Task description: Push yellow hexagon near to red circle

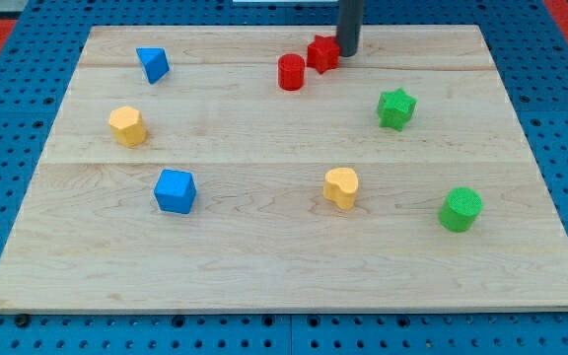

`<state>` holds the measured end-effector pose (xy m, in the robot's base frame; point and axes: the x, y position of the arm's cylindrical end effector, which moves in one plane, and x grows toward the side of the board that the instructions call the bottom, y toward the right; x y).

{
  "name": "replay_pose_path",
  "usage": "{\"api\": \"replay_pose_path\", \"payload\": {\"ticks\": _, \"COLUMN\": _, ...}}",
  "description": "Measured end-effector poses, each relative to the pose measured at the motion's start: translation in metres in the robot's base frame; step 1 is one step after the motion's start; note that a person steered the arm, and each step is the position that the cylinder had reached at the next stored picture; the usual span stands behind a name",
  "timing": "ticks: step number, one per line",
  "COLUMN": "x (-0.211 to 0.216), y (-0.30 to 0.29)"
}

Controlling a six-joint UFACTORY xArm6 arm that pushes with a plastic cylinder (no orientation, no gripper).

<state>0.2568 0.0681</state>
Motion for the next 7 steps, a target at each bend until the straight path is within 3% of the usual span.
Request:
{"api": "replay_pose_path", "payload": {"ticks": 2, "x": 0.059, "y": -0.081}}
{"api": "replay_pose_path", "payload": {"ticks": 4, "x": 0.101, "y": -0.106}}
{"api": "replay_pose_path", "payload": {"ticks": 7, "x": 0.172, "y": -0.262}}
